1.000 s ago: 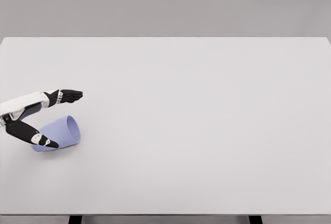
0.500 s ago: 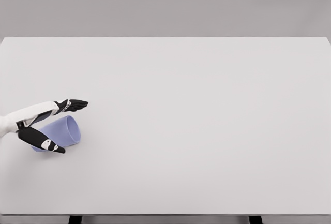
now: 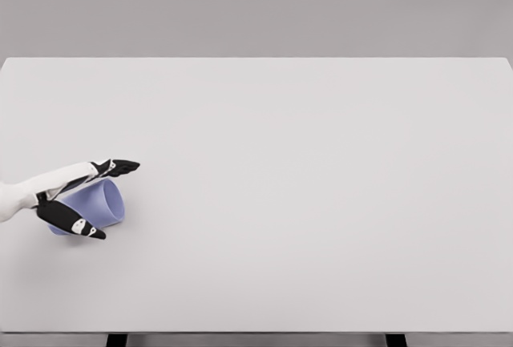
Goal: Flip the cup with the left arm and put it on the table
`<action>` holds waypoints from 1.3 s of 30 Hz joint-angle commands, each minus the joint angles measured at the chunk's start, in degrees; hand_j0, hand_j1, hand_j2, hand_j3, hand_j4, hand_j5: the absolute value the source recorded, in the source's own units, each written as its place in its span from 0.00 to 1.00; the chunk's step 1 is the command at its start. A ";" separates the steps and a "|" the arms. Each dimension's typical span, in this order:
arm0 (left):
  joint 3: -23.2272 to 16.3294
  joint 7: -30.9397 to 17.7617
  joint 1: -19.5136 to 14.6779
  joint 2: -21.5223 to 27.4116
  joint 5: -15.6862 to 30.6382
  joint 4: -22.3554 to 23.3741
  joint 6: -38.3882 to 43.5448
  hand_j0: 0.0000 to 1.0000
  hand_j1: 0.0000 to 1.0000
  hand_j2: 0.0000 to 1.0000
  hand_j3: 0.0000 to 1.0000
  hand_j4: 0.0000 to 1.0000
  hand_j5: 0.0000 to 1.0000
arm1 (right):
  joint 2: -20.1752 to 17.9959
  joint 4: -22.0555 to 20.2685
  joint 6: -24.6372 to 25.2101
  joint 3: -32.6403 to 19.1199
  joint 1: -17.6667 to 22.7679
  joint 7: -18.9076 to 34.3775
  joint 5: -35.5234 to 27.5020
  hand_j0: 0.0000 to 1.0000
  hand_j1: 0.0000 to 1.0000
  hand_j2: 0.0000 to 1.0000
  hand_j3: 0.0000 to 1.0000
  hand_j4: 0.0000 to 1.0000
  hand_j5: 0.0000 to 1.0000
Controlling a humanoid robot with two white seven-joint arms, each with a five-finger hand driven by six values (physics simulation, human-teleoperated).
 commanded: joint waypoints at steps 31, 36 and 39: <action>-2.34 4.42 -0.09 -1.68 -7.66 0.06 3.02 0.98 0.98 0.98 0.98 0.98 0.98 | 0.00 0.00 0.00 0.00 0.00 0.09 -0.01 1.00 1.00 1.00 1.00 1.00 1.00; -2.60 4.42 -0.09 -1.85 -8.01 0.06 3.02 0.93 0.93 0.93 0.93 0.93 0.93 | 0.00 0.00 0.00 0.00 0.00 0.00 -0.01 1.00 1.00 1.00 1.00 1.00 1.00; -2.86 5.04 -0.09 -2.21 -8.80 0.06 2.05 0.89 0.89 0.89 0.89 0.89 0.89 | 0.00 0.00 0.00 0.00 0.00 0.00 -0.01 1.00 1.00 1.00 1.00 1.00 1.00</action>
